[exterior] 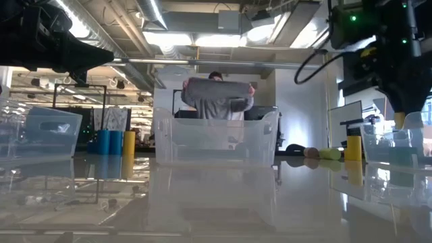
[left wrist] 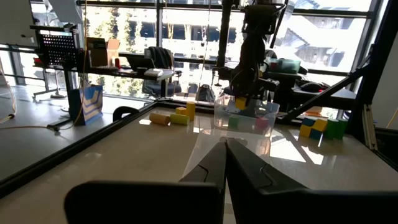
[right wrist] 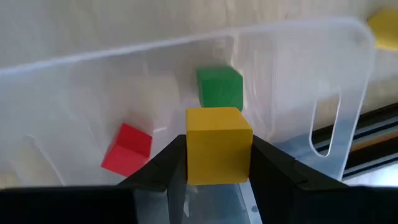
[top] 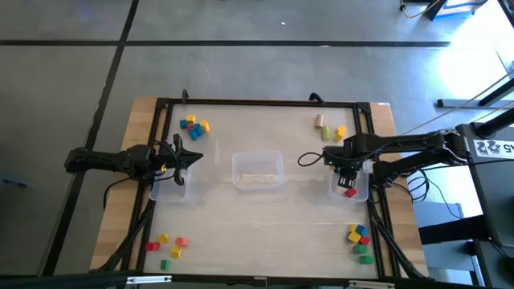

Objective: Sort blocks by size
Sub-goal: Put the yellow cube block into the right transparent bin

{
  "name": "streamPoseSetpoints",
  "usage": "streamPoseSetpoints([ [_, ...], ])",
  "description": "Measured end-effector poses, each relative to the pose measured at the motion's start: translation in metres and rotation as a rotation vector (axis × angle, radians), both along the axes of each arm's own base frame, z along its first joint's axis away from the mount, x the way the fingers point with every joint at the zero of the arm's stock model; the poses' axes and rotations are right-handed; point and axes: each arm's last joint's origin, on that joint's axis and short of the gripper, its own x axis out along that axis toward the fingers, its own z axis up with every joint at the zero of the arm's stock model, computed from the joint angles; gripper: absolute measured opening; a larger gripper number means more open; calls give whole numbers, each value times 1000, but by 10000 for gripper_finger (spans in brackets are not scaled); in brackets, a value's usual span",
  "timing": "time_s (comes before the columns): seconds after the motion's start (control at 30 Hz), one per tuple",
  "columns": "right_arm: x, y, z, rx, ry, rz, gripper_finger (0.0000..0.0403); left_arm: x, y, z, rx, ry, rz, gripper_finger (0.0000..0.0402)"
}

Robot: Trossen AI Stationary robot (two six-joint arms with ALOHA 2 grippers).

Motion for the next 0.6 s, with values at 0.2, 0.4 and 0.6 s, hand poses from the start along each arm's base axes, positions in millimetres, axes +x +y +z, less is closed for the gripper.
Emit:
streamPoseSetpoints([
  [0.2,-2,0,-13,-1,-4,-3,141,0,0,0,0,0,0,5],
  [0.4,-3,-1,-19,-13,-6,-20,181,0,0,0,0,1,0,5],
  [0.6,-1,-1,-19,-12,-23,-16,240,0,0,0,0,0,0,5],
])
